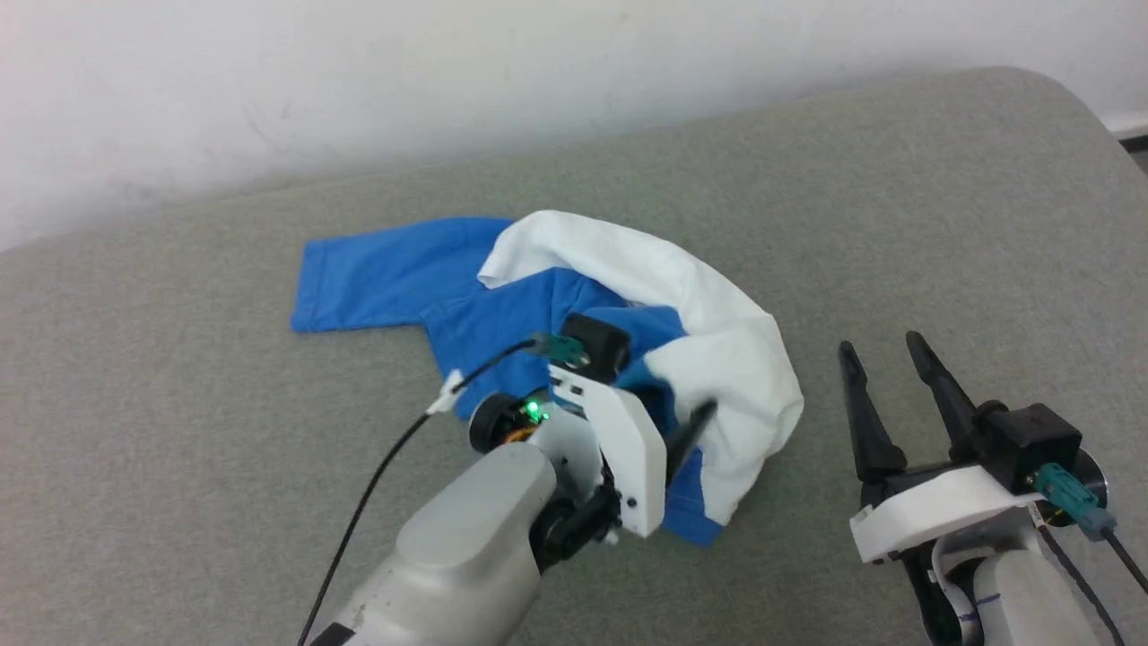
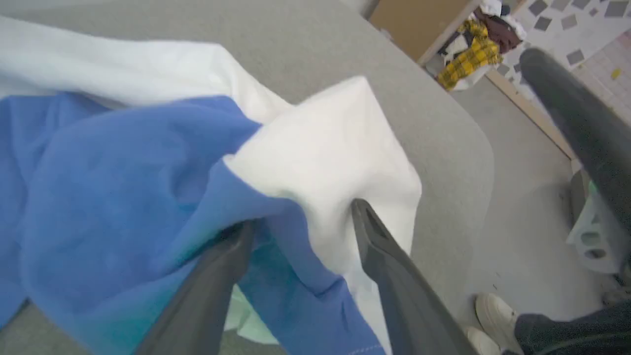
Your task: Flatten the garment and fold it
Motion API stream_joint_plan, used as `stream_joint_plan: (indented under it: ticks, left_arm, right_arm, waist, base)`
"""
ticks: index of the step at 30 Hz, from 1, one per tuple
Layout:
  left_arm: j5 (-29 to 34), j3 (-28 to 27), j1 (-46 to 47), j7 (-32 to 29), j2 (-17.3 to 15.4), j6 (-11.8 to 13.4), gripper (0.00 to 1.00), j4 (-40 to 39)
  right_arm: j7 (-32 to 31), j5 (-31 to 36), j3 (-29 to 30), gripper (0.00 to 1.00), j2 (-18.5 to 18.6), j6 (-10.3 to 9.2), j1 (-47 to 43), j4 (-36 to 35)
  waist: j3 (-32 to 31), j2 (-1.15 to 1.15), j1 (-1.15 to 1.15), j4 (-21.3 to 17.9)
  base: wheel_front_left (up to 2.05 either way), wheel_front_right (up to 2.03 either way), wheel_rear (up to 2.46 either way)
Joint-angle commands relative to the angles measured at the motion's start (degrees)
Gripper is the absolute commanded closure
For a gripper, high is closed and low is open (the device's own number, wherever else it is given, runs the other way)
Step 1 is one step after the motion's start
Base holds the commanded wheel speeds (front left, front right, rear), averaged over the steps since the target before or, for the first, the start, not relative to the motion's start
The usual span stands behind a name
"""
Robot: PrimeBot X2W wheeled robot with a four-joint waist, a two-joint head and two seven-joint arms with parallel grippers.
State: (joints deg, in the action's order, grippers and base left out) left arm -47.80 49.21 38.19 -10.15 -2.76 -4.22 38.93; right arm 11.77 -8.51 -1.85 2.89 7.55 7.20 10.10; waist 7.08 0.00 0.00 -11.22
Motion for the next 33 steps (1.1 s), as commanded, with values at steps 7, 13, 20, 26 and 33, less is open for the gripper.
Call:
stream_joint_plan:
  ticks: [7, 13, 20, 26, 33]
  left_arm:
    - [1.43, -6.42, -4.62, 16.04, -5.42, 5.15, 0.00, -7.08]
    - [2.54, -13.63, -10.88, 24.23, -10.59, 12.03, 0.00, -13.40]
    - [9.56, -23.68, -19.88, 25.11, -14.76, 17.38, 0.00, -21.69]
    - [11.20, -24.87, -23.57, 25.11, -14.42, 16.36, 0.00, -21.74]
    - [9.85, -21.38, -17.99, 17.43, -11.08, 14.81, 0.00, -16.25]
  right_arm:
    - [-0.98, 1.07, 1.00, 0.00, -0.02, -0.06, -1.41, -1.45]
    - [-1.84, 1.18, 1.30, 0.00, -0.02, -0.06, -2.55, -2.65]
    - [-2.53, 1.19, 1.45, 0.00, -0.02, -0.06, -2.77, -3.98]
    - [-2.73, 1.18, 1.22, 0.00, -0.02, -0.06, -2.38, -4.35]
    - [-2.28, 0.44, 0.51, 0.00, -0.02, -0.06, -1.17, -4.11]
  waist:
    - [-3.09, 0.00, 0.00, 3.37]
    - [-4.31, 0.00, 0.00, 5.18]
    - [-3.70, 0.00, 0.00, 6.32]
    - [-2.19, 0.00, 0.00, 6.29]
    - [0.40, 0.00, 0.00, 4.72]
  base:
    - [0.00, 0.00, 0.00]
    - [0.00, 0.00, 0.00]
    - [0.00, 0.00, 0.00]
    - [0.00, 0.00, 0.00]
    - [0.00, 0.00, 0.00]
